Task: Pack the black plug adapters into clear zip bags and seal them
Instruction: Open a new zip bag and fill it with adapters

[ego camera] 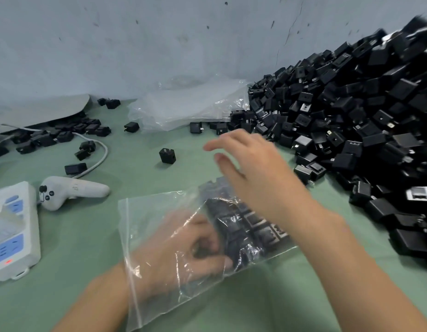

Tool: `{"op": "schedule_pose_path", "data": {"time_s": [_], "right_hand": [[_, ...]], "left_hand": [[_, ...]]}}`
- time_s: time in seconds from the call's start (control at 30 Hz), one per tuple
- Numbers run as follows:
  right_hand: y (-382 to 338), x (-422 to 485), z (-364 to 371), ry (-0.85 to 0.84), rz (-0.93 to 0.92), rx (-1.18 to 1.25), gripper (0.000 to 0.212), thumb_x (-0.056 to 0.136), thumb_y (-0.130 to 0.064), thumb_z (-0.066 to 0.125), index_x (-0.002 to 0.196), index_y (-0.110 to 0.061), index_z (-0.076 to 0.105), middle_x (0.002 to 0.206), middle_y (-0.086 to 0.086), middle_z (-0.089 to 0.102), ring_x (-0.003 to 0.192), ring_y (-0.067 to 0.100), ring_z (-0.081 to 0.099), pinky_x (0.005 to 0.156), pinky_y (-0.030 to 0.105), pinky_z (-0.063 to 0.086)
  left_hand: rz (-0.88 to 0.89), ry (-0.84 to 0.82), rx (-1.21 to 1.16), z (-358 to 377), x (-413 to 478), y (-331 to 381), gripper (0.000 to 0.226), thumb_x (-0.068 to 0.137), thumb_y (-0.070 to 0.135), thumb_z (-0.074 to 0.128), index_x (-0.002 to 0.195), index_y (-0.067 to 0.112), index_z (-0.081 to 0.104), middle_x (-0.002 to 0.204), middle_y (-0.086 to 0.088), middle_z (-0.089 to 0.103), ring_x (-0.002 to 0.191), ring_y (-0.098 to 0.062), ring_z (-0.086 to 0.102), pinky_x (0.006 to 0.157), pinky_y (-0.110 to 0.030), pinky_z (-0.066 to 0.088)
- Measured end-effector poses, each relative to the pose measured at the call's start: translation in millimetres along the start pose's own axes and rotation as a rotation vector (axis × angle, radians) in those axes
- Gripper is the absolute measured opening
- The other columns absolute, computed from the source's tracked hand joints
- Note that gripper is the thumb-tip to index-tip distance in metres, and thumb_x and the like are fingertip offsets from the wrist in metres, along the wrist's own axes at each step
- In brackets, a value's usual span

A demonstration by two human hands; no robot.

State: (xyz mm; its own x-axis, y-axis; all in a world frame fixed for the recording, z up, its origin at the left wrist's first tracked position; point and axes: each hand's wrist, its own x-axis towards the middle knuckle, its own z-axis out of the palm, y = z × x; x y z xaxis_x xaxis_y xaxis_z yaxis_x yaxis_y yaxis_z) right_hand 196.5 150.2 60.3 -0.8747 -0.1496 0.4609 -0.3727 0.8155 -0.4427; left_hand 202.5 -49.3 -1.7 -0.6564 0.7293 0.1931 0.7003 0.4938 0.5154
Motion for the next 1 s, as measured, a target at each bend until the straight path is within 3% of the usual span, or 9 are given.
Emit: {"op": "schedule_pose_path", "data": {"time_s": [0.2, 0.4, 0.5, 0.6, 0.67, 0.7, 0.77, 0.9, 1.0], "right_hand": [[46.0, -10.6, -6.9, 0.06, 0.179, -0.047, 0.028, 0.103, -0.027, 0.046, 0.127, -0.03, 0.061, 0.126, -0.011, 0.057, 0.115, 0.016, 0.05, 0.105, 0.043, 0.038], [58.9, -14.0, 0.9, -0.039, 0.197, -0.076, 0.03, 0.104, -0.033, 0.044, 0.127, -0.036, 0.063, 0.126, -0.013, 0.057, 0.115, 0.013, 0.048, 0.106, 0.041, 0.039], [63.9, -15.7, 2.9, -0.077, 0.207, -0.092, 0.031, 0.104, -0.034, 0.043, 0.127, -0.038, 0.064, 0.124, -0.015, 0.058, 0.115, 0.012, 0.048, 0.106, 0.041, 0.039], [70.0, -16.6, 2.2, -0.089, 0.27, -0.071, 0.031, 0.104, -0.035, 0.042, 0.127, -0.038, 0.062, 0.128, -0.015, 0.058, 0.121, 0.013, 0.047, 0.107, 0.04, 0.035], [74.3, -18.3, 1.9, -0.053, 0.332, -0.026, 0.03, 0.104, -0.034, 0.042, 0.125, -0.037, 0.062, 0.129, -0.014, 0.059, 0.123, 0.013, 0.047, 0.109, 0.039, 0.034], [76.1, -19.7, 1.3, -0.011, 0.383, 0.033, 0.029, 0.103, -0.033, 0.042, 0.124, -0.037, 0.062, 0.129, -0.013, 0.059, 0.122, 0.011, 0.048, 0.108, 0.039, 0.037], [78.1, -21.3, -0.8, 0.161, 0.529, 0.258, 0.029, 0.101, -0.027, 0.043, 0.118, -0.036, 0.064, 0.119, -0.013, 0.064, 0.098, -0.004, 0.056, 0.09, 0.031, 0.047], [84.5, -20.6, -20.0, 0.718, 0.855, 0.738, 0.027, 0.094, -0.012, 0.043, 0.096, -0.029, 0.065, 0.069, -0.017, 0.063, 0.045, -0.004, 0.048, 0.047, 0.016, 0.04], [97.2, -22.6, -37.4, 0.931, 1.054, 0.954, 0.028, 0.094, -0.008, 0.04, 0.09, -0.028, 0.059, 0.085, -0.009, 0.064, 0.061, -0.003, 0.057, 0.06, 0.015, 0.044]], "left_hand": [[-0.136, 0.028, 0.057, 13.3, 3.6, -13.0, 0.054, 0.073, 0.081, 0.058, 0.069, 0.027, 0.051, 0.076, 0.014, 0.05, 0.075, -0.009, 0.048, 0.069, -0.036, 0.046], [-0.112, 0.054, 0.005, -6.7, -9.6, -8.1, 0.035, 0.087, 0.067, 0.057, 0.081, 0.033, 0.064, 0.087, 0.024, 0.063, 0.084, 0.002, 0.06, 0.072, -0.014, 0.045], [-0.295, 0.239, -0.057, -27.6, -43.5, -22.7, 0.025, 0.09, 0.056, 0.062, 0.078, 0.036, 0.072, 0.076, 0.014, 0.07, 0.072, -0.003, 0.067, 0.068, -0.014, 0.05], [-0.623, 0.544, -0.206, -49.2, -74.5, -60.1, 0.015, 0.09, 0.035, 0.064, 0.088, 0.025, 0.074, 0.074, 0.005, 0.074, 0.07, -0.018, 0.07, 0.069, -0.034, 0.059], [-0.748, 0.674, -0.21, -66.9, -72.5, -77.2, 0.022, 0.1, 0.02, 0.053, 0.098, 0.006, 0.07, 0.063, 0.008, 0.069, 0.056, -0.01, 0.063, 0.053, -0.022, 0.055], [-0.763, 0.724, -0.213, -75.1, -62.1, -74.1, 0.025, 0.103, 0.018, 0.049, 0.102, 0.002, 0.068, 0.062, 0.009, 0.068, 0.056, -0.006, 0.062, 0.048, -0.015, 0.051], [-0.588, 0.767, -0.2, -80.7, -31.2, -49.8, 0.02, 0.1, 0.034, 0.051, 0.099, 0.027, 0.07, 0.077, 0.008, 0.071, 0.066, -0.001, 0.063, 0.055, -0.012, 0.052], [-0.232, 0.348, -0.088, -62.1, 70.3, 30.0, 0.033, 0.079, 0.061, 0.058, 0.109, 0.049, 0.057, 0.104, 0.022, 0.064, 0.091, 0.001, 0.063, 0.076, -0.023, 0.053], [-0.101, -0.063, 0.187, -21.3, 151.7, 67.2, 0.069, 0.082, 0.066, 0.059, 0.142, 0.047, 0.031, 0.146, 0.012, 0.035, 0.11, -0.006, 0.056, 0.098, -0.033, 0.048]]}}
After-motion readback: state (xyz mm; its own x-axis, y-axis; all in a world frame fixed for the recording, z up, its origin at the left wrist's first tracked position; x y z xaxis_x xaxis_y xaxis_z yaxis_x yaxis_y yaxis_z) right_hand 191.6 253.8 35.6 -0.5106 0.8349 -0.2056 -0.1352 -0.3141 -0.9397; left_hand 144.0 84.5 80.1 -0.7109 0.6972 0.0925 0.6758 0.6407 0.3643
